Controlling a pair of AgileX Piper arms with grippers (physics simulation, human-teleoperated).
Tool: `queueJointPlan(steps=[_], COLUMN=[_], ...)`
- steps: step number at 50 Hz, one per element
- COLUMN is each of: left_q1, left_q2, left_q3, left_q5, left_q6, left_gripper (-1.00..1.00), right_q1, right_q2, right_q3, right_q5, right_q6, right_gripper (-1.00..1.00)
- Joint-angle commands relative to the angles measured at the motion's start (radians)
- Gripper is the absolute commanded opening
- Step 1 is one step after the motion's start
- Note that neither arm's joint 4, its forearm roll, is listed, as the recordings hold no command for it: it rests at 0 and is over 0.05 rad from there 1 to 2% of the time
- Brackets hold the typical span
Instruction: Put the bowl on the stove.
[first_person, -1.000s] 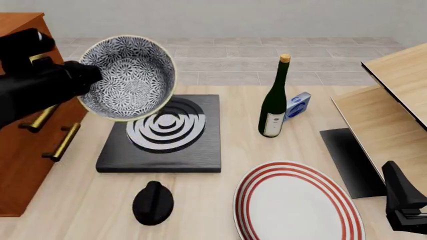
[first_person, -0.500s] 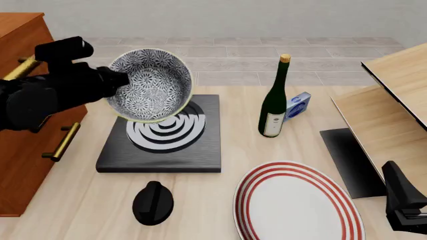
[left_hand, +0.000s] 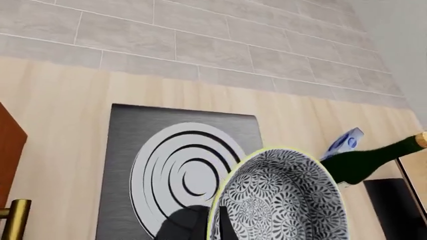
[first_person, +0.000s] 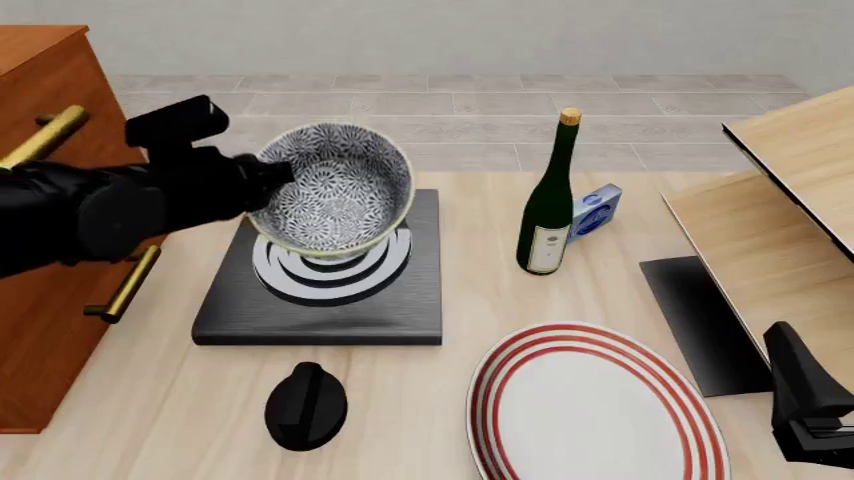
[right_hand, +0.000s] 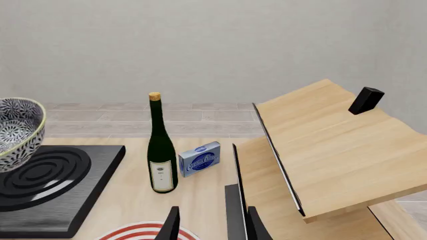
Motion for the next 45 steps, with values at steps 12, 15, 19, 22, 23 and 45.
queueJointPlan(steps=[12, 15, 19, 22, 23, 45], left_q1=[0.022, 0.030, 0.044, 0.058, 0.059, 0.114], left_q2=[0.044, 0.056, 0.077, 0.093, 0.096, 0.176], left_q3=[-0.017, -0.026, -0.035, -0.041, -0.041, -0.057], left_q5=[-0.021, -0.022, -0.030, -0.038, -0.042, -0.097], left_q6=[-0.035, -0.034, -0.031, -0.023, -0.017, 0.035], left_gripper=[-1.00, -1.00, -1.00, -1.00, -1.00, -1.00], right_q1=[0.000, 0.000, 0.000, 0.000, 0.000, 0.000], right_q2=[0.000, 0.000, 0.000, 0.000, 0.000, 0.000], right_q3=[0.000, 0.000, 0.000, 0.000, 0.000, 0.000], right_q5=[0.000, 0.000, 0.000, 0.000, 0.000, 0.000], right_q6=[0.000, 0.000, 0.000, 0.000, 0.000, 0.000], right_gripper=[1.00, 1.00, 1.00, 1.00, 1.00, 1.00])
